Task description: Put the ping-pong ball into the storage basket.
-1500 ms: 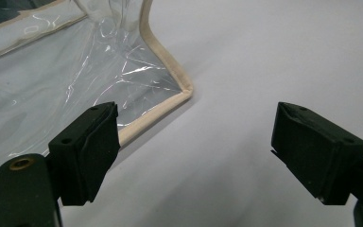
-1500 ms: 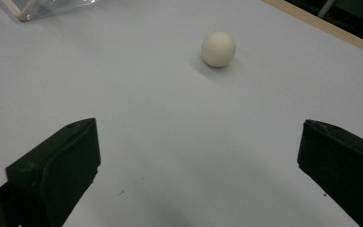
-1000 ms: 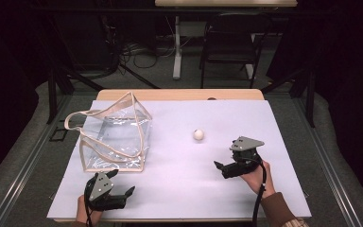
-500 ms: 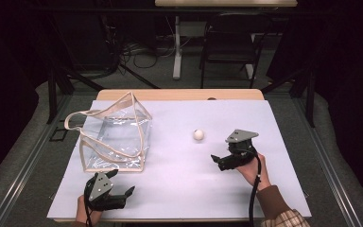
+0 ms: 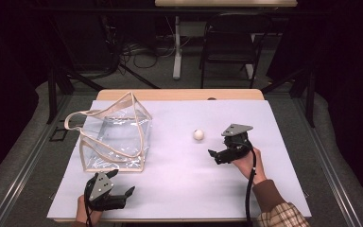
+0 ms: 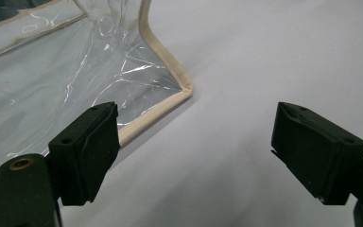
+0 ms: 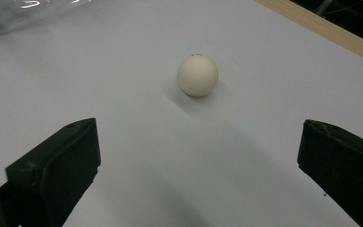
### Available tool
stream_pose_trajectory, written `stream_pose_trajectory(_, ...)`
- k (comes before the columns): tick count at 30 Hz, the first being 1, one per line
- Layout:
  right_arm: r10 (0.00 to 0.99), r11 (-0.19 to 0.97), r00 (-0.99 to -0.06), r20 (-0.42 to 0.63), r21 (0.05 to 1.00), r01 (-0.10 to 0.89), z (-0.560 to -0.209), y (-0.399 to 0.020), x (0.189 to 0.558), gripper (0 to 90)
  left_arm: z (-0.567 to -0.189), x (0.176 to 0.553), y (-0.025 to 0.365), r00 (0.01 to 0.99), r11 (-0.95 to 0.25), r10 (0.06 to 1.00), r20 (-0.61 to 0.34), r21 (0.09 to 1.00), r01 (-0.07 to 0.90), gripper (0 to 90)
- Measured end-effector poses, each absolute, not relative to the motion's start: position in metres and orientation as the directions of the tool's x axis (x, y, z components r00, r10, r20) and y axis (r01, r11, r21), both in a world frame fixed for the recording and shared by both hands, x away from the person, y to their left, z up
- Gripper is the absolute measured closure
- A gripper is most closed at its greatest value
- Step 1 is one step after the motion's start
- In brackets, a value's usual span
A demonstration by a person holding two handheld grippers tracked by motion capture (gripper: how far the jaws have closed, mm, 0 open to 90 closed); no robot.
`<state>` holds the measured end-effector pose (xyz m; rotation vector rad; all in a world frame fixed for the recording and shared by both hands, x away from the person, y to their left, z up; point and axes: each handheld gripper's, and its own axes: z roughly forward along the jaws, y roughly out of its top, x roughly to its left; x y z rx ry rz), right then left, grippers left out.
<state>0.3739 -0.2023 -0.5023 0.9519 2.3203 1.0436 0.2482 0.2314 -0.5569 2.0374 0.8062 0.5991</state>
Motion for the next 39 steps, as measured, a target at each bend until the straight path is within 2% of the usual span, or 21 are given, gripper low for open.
stream_pose_trajectory(39,0.737,0.479,-0.673,-0.06,0.75,0.457,-0.515,-0.168,0.423,0.0,-0.557,0.248,0.232,0.679,-0.436,0.725,0.119,0.841,0.318,16.3)
